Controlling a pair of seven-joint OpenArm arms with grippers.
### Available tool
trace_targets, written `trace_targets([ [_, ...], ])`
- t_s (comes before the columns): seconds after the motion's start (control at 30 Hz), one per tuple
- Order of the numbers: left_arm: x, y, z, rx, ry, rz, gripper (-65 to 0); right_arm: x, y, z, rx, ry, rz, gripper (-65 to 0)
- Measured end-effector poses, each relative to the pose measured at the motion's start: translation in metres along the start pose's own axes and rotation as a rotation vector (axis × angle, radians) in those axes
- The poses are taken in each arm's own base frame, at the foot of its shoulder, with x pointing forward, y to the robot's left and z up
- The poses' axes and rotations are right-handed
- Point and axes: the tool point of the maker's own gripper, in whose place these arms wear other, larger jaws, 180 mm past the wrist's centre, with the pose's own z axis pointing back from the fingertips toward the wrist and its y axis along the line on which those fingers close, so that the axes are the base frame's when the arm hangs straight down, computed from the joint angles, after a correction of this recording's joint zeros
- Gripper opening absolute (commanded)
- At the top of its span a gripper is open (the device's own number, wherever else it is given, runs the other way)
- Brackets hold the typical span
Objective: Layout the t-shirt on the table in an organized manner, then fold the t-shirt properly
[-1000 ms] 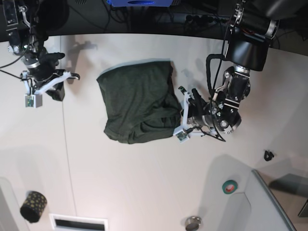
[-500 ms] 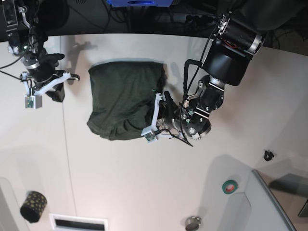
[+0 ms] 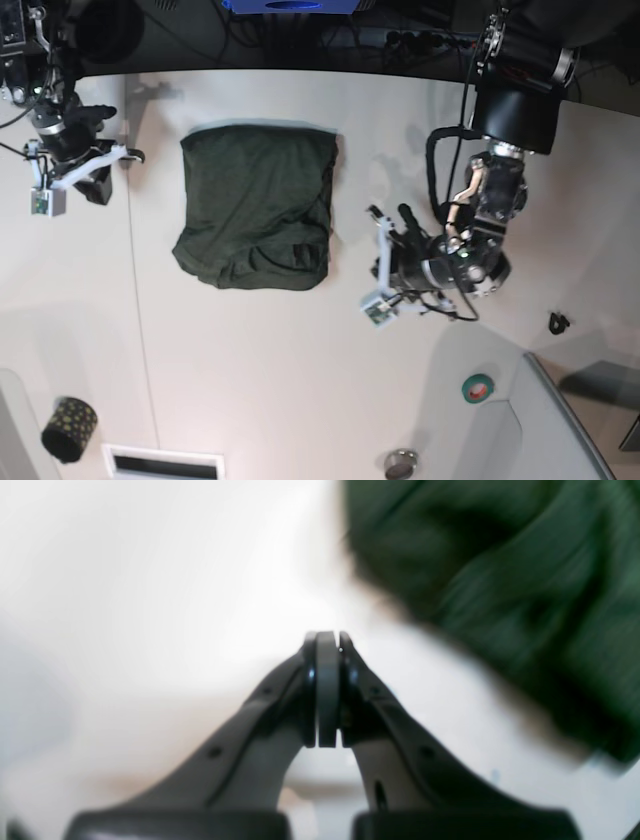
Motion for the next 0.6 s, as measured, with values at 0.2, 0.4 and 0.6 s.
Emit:
trace_targets([
  [0.2,-0.075,0.026,0.080,0.203,-0.006,0.108,-65.0,-0.004,-0.022,0.039,-0.104,0.005,0.241,-64.2],
  [0.4,-0.169,-0.029,0.145,0.237,-0.006,0.232,-65.0,-0.040,-0.032,0.081,-0.166,0.115,0.560,-64.2],
  [0.6,-0.239,-0.115,0.178,0.143,0.059,0.369,-65.0,-0.102,-0.034,0.115,-0.083,0.301,0.663,-64.2],
])
